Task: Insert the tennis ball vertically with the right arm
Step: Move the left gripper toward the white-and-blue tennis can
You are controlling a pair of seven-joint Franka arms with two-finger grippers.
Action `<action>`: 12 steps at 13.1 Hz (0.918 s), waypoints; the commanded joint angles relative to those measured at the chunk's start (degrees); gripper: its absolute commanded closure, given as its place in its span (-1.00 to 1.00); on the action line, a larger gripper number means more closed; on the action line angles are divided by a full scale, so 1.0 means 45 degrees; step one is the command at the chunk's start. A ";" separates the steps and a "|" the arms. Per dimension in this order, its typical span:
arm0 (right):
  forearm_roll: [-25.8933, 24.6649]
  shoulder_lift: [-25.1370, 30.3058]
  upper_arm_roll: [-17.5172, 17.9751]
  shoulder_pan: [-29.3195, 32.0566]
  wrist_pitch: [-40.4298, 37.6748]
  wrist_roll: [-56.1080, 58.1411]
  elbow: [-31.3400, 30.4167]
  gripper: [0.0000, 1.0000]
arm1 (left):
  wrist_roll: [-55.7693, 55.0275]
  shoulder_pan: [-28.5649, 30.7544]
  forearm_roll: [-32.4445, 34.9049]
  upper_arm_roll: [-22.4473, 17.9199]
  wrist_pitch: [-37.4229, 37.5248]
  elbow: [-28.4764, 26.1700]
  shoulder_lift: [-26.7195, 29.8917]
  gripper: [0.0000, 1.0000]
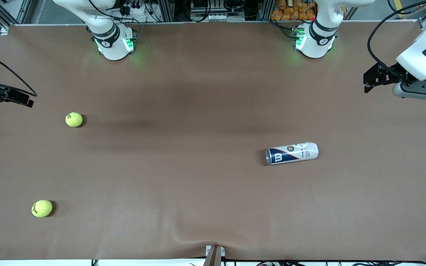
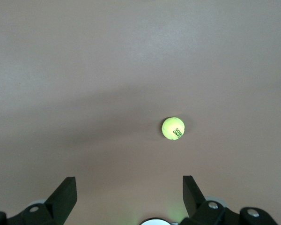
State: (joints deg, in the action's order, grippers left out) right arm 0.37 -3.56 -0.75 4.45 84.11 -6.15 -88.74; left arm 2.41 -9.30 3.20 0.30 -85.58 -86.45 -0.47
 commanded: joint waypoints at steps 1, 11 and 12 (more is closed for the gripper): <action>0.0113 -0.0050 0.0049 0.0046 -0.0137 0.0038 0.0091 -1.00 | 0.0069 -0.0063 0.0110 0.0089 0.0132 0.0070 -0.0149 -1.00; 0.0152 -0.0909 0.0049 0.0749 -0.0879 0.0584 -0.0104 -1.00 | 0.0031 -0.0432 0.0207 0.0207 0.0113 0.0110 -0.0696 -1.00; 0.0133 -0.0890 0.0049 0.0711 -0.0898 0.0585 -0.0163 -1.00 | 0.0050 -0.0531 0.0246 0.0265 0.0113 0.0090 -0.0928 -1.00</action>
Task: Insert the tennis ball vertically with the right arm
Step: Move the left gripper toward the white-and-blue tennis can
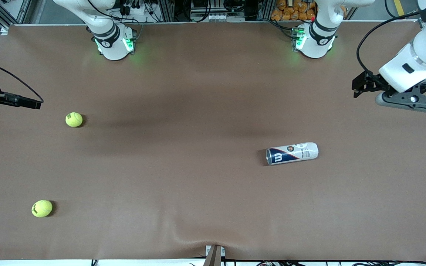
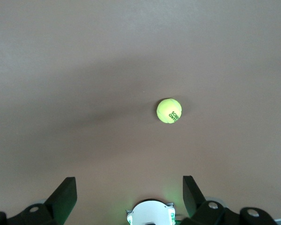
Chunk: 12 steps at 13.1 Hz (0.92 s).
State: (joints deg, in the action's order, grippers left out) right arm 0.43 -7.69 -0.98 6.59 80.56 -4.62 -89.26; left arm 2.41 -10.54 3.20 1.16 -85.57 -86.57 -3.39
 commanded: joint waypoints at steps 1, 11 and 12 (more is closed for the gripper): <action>0.0118 0.0049 0.0101 0.0197 -0.0109 0.0245 -0.0027 -1.00 | 0.0069 -0.0295 0.0246 0.0074 0.0109 0.0137 -0.0340 -1.00; 0.0118 0.0811 0.0179 -0.0975 0.0926 0.0089 -0.0027 -1.00 | 0.0147 -0.1428 0.0480 0.0620 0.0128 0.0234 -0.1492 -1.00; 0.0118 0.0811 0.0179 -0.0975 0.0964 0.0089 0.0012 -1.00 | 0.0283 -0.1467 0.0461 0.0640 0.0128 0.0254 -0.1628 -1.00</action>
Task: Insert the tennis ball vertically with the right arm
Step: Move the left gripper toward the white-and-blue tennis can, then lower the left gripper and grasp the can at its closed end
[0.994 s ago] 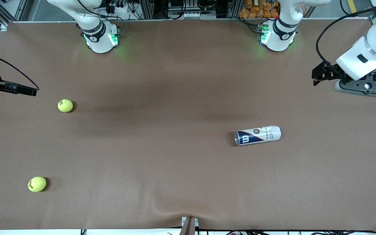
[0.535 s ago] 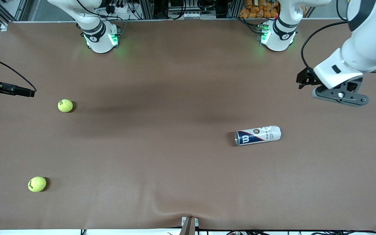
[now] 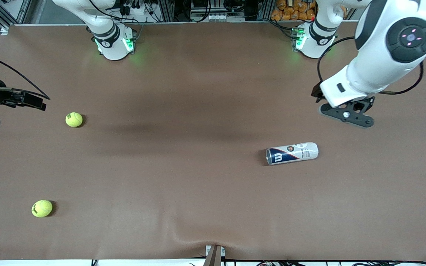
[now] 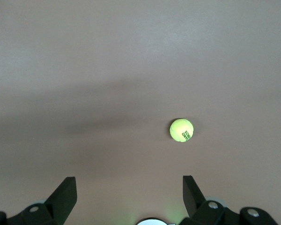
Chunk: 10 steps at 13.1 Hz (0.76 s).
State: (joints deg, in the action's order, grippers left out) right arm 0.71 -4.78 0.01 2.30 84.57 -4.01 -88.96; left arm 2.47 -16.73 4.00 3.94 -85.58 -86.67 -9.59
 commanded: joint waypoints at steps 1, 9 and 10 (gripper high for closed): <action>0.0076 0.0164 -0.0023 -0.0041 0.0112 -0.0066 -0.0076 -1.00 | 0.0386 -0.0303 0.0301 0.0022 0.0131 0.0275 -0.0465 -1.00; 0.0077 0.0086 -0.0042 -0.0178 0.0210 -0.0086 -0.0115 -1.00 | 0.2751 -0.1591 0.2524 0.0041 0.0229 0.0198 -0.2047 -1.00; 0.0077 0.0086 -0.0023 -0.0178 0.0210 -0.0086 -0.0115 -1.00 | 0.2770 -0.1942 0.3282 0.0061 0.0287 0.0159 -0.2320 -1.00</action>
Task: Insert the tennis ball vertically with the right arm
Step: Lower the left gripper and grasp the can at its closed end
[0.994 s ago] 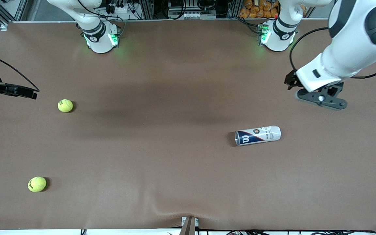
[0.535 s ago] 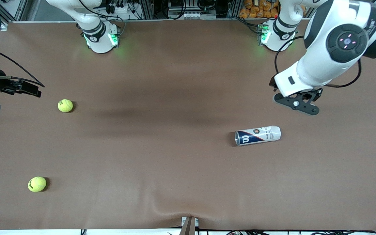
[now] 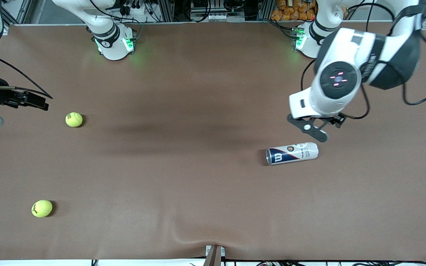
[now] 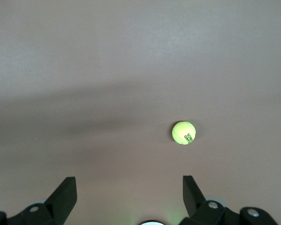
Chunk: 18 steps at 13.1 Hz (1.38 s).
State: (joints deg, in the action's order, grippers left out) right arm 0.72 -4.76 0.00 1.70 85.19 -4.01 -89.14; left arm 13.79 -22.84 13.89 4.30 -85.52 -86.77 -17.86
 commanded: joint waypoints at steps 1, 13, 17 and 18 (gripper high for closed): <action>0.0075 0.0081 -0.0021 -0.0045 0.0074 -0.0086 -0.0074 -1.00 | 0.0314 -0.0879 0.1731 0.0002 0.0447 0.0200 -0.0715 -1.00; 0.0075 0.0042 -0.0040 0.0013 0.0113 -0.0086 -0.0113 -1.00 | 0.3240 -0.0668 0.1913 0.0002 0.0215 0.0278 -0.2005 -1.00; 0.0075 0.0023 -0.0040 0.0033 0.0249 -0.0086 -0.0172 -1.00 | 0.4631 -0.0510 0.2068 -0.0017 -0.0528 0.0219 -0.2631 -1.00; 0.0075 0.0042 -0.0040 0.0033 0.0249 -0.0086 -0.0172 -1.00 | 0.4728 -0.0511 0.2534 0.0002 -0.0586 0.0219 -0.2728 -1.00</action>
State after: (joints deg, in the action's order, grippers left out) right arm 0.72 -5.00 -0.14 1.72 85.83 -4.01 -89.54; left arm 33.48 -24.81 22.24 4.18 -87.99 -86.83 -29.10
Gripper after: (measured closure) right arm 0.000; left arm 0.000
